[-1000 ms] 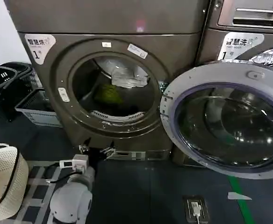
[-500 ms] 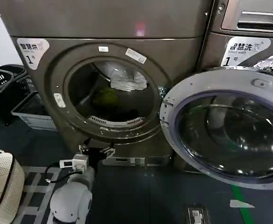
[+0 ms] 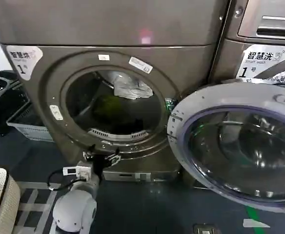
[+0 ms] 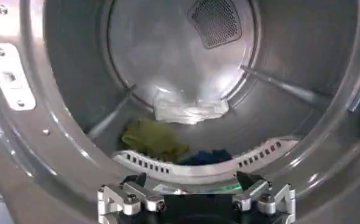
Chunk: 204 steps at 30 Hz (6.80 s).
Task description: Grasp the clothes from the dryer.
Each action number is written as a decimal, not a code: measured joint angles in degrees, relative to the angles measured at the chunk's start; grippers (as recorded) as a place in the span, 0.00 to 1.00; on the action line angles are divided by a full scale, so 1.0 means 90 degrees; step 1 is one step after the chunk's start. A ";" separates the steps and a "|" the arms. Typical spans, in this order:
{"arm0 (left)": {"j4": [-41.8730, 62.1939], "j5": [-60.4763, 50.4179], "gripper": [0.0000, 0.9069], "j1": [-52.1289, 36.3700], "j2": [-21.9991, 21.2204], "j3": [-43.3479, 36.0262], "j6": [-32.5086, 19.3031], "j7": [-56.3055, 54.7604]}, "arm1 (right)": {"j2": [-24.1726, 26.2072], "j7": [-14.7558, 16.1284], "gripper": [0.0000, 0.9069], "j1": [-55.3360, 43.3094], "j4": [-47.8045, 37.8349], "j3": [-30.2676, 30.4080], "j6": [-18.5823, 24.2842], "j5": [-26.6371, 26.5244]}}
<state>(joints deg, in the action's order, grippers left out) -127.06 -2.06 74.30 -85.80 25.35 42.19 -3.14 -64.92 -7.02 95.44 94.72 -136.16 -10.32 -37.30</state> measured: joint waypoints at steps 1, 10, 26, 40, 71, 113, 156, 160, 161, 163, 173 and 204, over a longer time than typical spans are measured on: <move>0.0000 -0.0001 1.00 0.0002 -0.0002 0.0000 0.0000 -0.0001 | 0.0000 0.0000 1.00 0.0000 -0.0003 -0.0002 0.0000 0.0000; -0.0023 0.0001 1.00 0.0032 -0.0020 -0.0007 0.0000 -0.0002 | -0.0014 -0.0001 1.00 0.0011 -0.0031 -0.0021 -0.0001 0.0001; -0.0028 -0.0043 1.00 0.0044 -0.0021 -0.0001 0.0000 -0.0002 | -0.0033 -0.0005 1.00 -0.0011 -0.0029 0.0021 0.0007 0.0018; 0.0203 -0.0121 1.00 -0.0222 -0.0064 0.0170 0.0000 0.0108 | -0.0023 -0.0024 1.00 -0.0019 -0.0019 0.0093 0.0077 0.0183; 0.2876 -0.4216 1.00 -0.3085 0.0253 0.0521 -0.0390 0.4766 | 0.0103 -0.0022 1.00 -0.0177 -0.0006 0.0324 0.0107 0.0318; 0.4964 -0.6805 1.00 -0.4627 0.0616 -0.0016 -0.7748 0.8878 | 0.0198 -0.0014 1.00 -0.0199 0.0016 0.0359 0.0099 0.0334; 0.5975 -0.5739 0.00 -0.4318 0.0676 0.0044 -0.7457 0.8918 | 0.0184 -0.0006 1.00 -0.0231 0.0029 0.0482 0.0111 0.0369; 0.5989 -0.5621 0.00 -0.4313 0.0663 0.0058 -0.7399 0.8934 | 0.0186 0.0015 1.00 -0.0224 0.0031 0.0487 0.0108 0.0356; 0.5981 -0.5584 0.00 -0.4308 0.0657 0.0069 -0.7370 0.8936 | 0.0185 0.0031 1.00 -0.0216 0.0033 0.0495 0.0108 0.0352; 0.5949 -0.5498 0.00 -0.4301 0.0651 0.0111 -0.7294 0.8939 | 0.0175 0.0055 1.00 -0.0210 0.0045 0.0515 0.0098 0.0338; 0.5680 -0.4436 0.00 -0.4429 0.0546 0.0266 -0.6633 0.7841 | 0.0150 0.0058 1.00 -0.0255 0.0186 0.0578 -0.0114 0.0287; 0.4009 -0.0840 0.00 -0.3699 -0.0366 0.0247 -0.3487 0.0428 | 0.0105 0.0201 1.00 -0.0340 0.0259 0.0836 0.0278 0.0308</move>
<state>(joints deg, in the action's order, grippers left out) -90.98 -9.62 41.01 -89.09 27.58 10.81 0.72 -63.98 -5.22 92.38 97.06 -128.64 -7.82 -34.53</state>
